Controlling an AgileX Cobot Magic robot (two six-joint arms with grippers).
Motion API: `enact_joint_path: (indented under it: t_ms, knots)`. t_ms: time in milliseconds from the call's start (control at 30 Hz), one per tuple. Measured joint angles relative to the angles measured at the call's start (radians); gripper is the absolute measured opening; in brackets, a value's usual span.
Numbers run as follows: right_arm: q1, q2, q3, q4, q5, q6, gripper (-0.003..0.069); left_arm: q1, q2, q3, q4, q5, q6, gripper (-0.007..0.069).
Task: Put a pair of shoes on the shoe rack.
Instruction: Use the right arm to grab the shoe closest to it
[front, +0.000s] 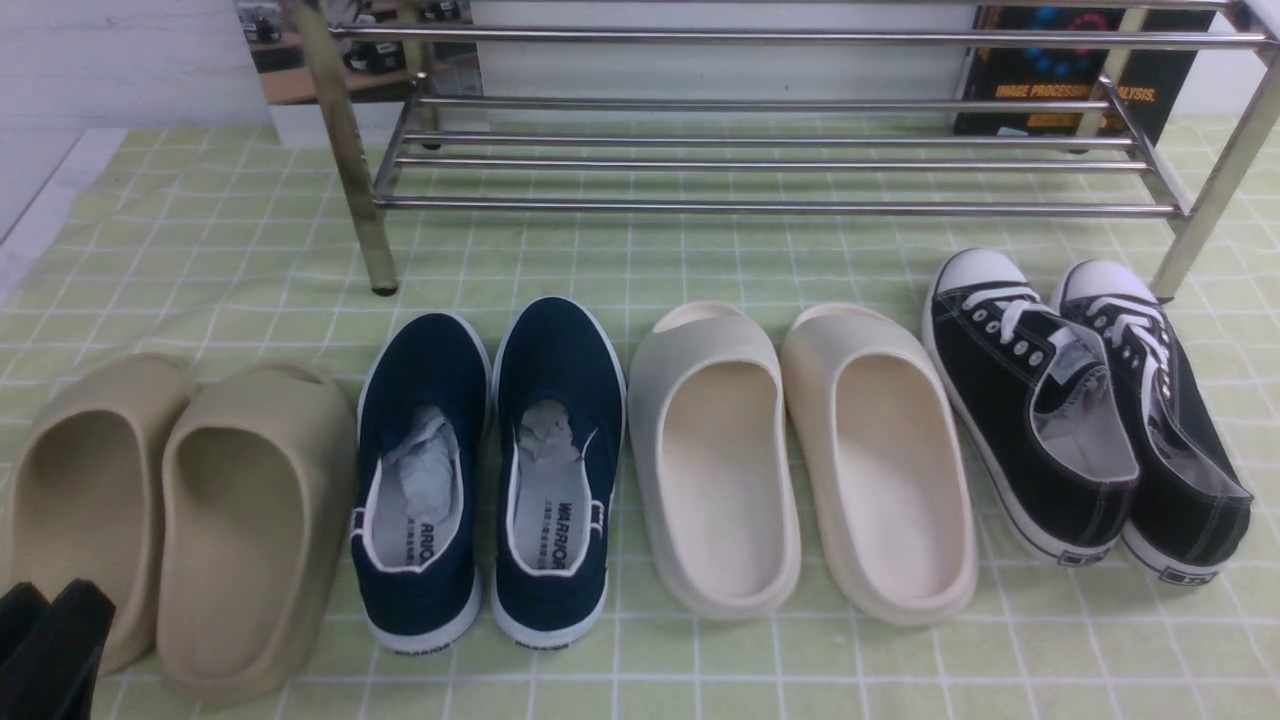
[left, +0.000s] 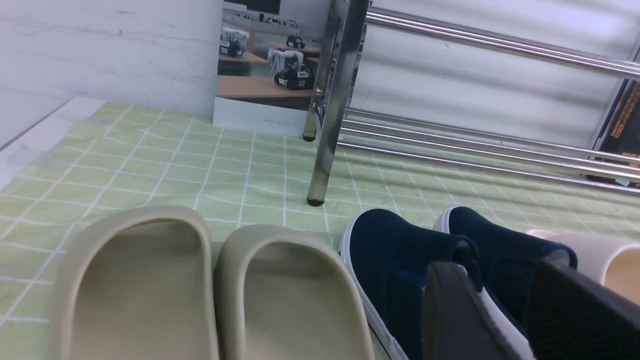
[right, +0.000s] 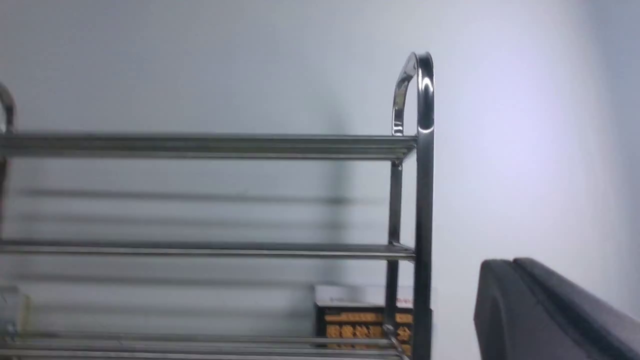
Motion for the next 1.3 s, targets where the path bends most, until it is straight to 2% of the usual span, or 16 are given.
enact_joint_path:
  t_ms: [167, 200, 233, 267, 367, 400, 467, 500, 533, 600, 733, 900, 1000, 1133, 1233, 1300]
  knots:
    - [0.000, 0.183, -0.148, -0.093, 0.197, -0.012, 0.0008, 0.000, 0.000, 0.000, 0.041, 0.124, 0.057, 0.0237]
    - [0.000, 0.269, -0.201, -0.106, 0.292, -0.011, 0.0008, 0.000, 0.000, 0.000, 0.059, 0.248, 0.083, 0.0237]
    - [0.000, 0.279, -0.206, -0.106, 0.304, -0.010, 0.0008, 0.000, 0.000, 0.000, 0.059, 0.261, 0.085, 0.0237]
    - [0.000, 0.354, -0.251, -0.095, 0.403, -0.003, 0.0008, 0.000, 0.000, 0.000, 0.073, 0.343, 0.093, 0.0237]
    - [0.000, 0.497, -0.347, -0.008, 0.626, -0.009, 0.0008, 0.000, 0.000, -0.002, 0.078, 0.382, 0.097, 0.0237]
    - [0.000, 0.506, -0.353, 0.000, 0.641, -0.012, 0.0008, 0.000, 0.000, -0.002, 0.078, 0.382, 0.096, 0.0237]
    - [0.000, 0.647, -0.449, 0.138, 0.858, -0.119, 0.0008, 0.000, 0.000, -0.003, 0.078, 0.385, 0.097, 0.0239]
    - [0.000, 0.707, -0.475, 0.203, 0.916, -0.168, 0.0009, 0.000, 0.000, -0.004, 0.078, 0.387, 0.097, 0.0239]
    - [0.000, 0.707, -0.482, 0.203, 0.930, -0.180, 0.0009, 0.000, 0.000, -0.004, 0.078, 0.387, 0.097, 0.0239]
    - [0.003, 0.864, -0.546, 0.365, 1.056, -0.333, 0.0013, 0.000, 0.000, -0.004, 0.078, 0.388, 0.097, 0.0239]
    - [0.072, 1.071, -0.617, 0.512, 1.092, -0.458, 0.0029, 0.000, 0.000, -0.004, 0.078, 0.388, 0.097, 0.0239]
    - [0.200, 1.248, -0.700, 0.446, 1.070, -0.448, 0.0096, 0.000, 0.000, -0.004, 0.078, 0.388, 0.097, 0.0239]
    - [0.294, 1.395, -0.779, 0.324, 1.038, -0.355, 0.0225, 0.000, 0.000, -0.004, 0.078, 0.388, 0.097, 0.0239]
    - [0.340, 1.536, -0.853, 0.188, 0.975, -0.212, 0.0393, 0.000, 0.000, -0.004, 0.078, 0.388, 0.097, 0.0239]
    - [0.344, 1.607, -0.878, 0.144, 0.931, -0.147, 0.0421, 0.000, 0.000, -0.004, 0.078, 0.389, 0.097, 0.0239]
    - [0.345, 1.669, -0.887, 0.125, 0.893, -0.091, 0.0385, 0.000, 0.000, -0.004, 0.078, 0.389, 0.097, 0.0239]
